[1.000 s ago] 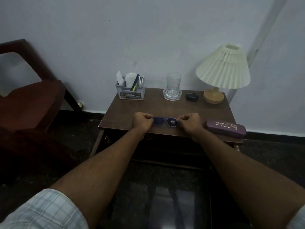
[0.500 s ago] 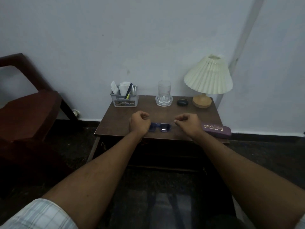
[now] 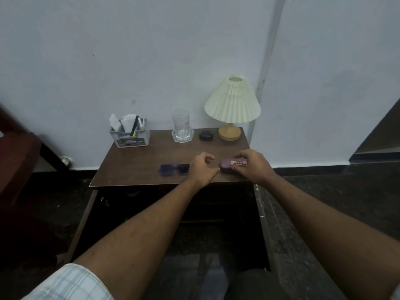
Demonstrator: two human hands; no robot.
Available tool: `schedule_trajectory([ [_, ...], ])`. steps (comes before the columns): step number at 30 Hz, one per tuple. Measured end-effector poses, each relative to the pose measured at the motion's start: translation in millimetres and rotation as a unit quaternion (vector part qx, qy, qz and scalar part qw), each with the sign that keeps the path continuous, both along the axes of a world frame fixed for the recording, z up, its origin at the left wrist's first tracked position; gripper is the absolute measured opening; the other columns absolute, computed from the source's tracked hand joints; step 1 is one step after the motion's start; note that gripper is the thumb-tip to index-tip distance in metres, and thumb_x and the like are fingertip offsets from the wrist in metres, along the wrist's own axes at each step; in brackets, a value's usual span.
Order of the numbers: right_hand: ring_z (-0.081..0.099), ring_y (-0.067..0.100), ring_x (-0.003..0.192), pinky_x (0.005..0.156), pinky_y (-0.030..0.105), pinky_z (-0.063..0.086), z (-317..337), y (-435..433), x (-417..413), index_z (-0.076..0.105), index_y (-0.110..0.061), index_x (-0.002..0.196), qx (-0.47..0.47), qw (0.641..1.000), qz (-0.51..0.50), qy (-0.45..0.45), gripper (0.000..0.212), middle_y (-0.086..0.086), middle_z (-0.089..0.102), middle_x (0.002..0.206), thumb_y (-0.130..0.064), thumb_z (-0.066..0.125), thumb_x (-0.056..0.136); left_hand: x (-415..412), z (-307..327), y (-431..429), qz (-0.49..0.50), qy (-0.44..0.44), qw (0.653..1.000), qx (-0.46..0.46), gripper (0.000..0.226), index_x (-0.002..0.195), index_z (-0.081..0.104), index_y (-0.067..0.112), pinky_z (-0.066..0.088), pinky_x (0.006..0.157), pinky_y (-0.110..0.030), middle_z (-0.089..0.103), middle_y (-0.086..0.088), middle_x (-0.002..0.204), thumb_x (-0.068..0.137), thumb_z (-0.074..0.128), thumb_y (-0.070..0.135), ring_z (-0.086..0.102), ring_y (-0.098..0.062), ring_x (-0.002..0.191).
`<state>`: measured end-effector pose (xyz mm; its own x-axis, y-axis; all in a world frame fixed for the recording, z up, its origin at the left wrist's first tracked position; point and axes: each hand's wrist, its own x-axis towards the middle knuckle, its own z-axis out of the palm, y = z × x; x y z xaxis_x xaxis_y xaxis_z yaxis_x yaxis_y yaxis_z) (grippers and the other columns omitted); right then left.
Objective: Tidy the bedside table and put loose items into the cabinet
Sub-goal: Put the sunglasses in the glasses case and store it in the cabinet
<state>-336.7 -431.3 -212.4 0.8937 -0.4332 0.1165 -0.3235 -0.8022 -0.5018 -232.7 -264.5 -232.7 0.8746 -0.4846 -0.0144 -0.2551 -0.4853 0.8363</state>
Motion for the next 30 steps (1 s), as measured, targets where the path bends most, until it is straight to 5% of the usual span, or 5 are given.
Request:
schedule_trajectory([
  [10,0.054,0.026,0.123,0.103,0.041,0.048,-19.3,-20.2,3.9,0.054,-0.019,0.14,-0.094,0.994,0.022,0.05,0.071,0.006,0.056,0.14,-0.035,0.082,0.077,1.7,-9.2,-40.2,-0.042,-0.014,0.998,0.044,0.07,0.134,0.052,0.016,0.041,0.101,-0.029,0.053,-0.007,0.138,0.073,0.084,0.021,0.051,-0.021,0.126],
  [21,0.055,0.029,0.116,0.096,0.043,0.047,-32.2,-34.8,4.1,0.053,-0.023,0.135,-0.111,0.992,0.028,0.06,0.056,0.006,0.059,0.131,-0.038,0.072,0.084,-0.8,-20.2,-57.4,-0.052,0.001,0.998,0.045,0.071,0.134,0.054,0.014,0.047,0.097,-0.026,0.062,-0.006,0.132,0.071,0.085,0.015,0.059,-0.018,0.116],
  [30,0.052,0.023,0.115,0.098,0.042,0.049,-24.2,-22.6,0.1,0.051,-0.023,0.135,-0.111,0.99,0.072,0.056,0.046,0.004,0.054,0.134,-0.037,0.065,0.093,-2.6,-8.4,-43.2,-0.035,0.003,0.999,0.038,0.073,0.136,0.053,0.013,0.046,0.101,-0.027,0.049,-0.004,0.136,0.071,0.087,0.015,0.054,-0.019,0.12],
])
